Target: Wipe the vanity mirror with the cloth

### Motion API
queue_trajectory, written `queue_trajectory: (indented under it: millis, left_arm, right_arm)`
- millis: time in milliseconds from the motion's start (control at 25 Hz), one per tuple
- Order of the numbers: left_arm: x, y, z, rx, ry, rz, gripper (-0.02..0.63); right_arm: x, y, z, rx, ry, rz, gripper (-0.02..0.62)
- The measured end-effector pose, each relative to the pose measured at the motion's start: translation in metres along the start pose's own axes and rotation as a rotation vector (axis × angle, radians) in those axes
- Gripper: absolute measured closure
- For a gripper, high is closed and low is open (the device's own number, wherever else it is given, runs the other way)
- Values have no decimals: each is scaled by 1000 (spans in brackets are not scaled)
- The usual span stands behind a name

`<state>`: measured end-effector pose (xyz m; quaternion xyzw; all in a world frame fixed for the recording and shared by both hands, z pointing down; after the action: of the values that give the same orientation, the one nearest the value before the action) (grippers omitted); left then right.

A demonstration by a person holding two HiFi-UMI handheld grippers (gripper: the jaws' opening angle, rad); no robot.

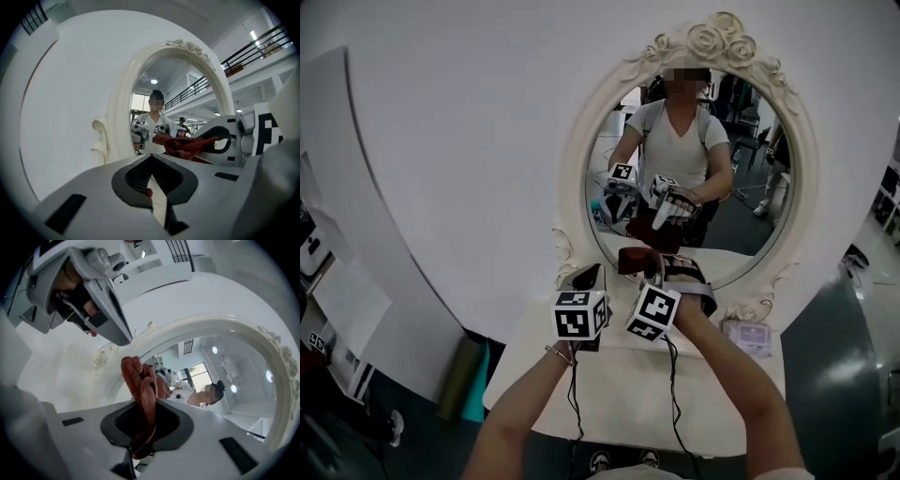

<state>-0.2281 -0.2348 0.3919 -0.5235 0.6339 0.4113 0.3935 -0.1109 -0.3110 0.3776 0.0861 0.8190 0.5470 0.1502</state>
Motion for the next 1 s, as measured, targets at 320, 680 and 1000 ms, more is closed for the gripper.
queue_trajectory:
  millis: [320,680,1000]
  left_arm:
    - [132,-29,25,-23,-176,-110,595]
    - [242,-81,42,-84,-301,-203,595]
    - [274,-93,47,-68,-340,-241,595]
  right_arm:
    - [-13,-139,59,-251,-17,-55,537]
    - [-20,-275,111,-512,59,-71,537]
    - [-16,-306,110,-557,90,-51,537]
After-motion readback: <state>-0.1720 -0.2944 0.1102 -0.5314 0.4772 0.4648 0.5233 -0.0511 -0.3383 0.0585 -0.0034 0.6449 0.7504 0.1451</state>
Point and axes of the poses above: the fingertips, and each gripper's own axes: z backward along the fingers, y to its left, x out of its top, the point moved 9 cm from there along z, backward along the fingers, and after that the axes turned 11 degrees about y, right-handed, at the moved point
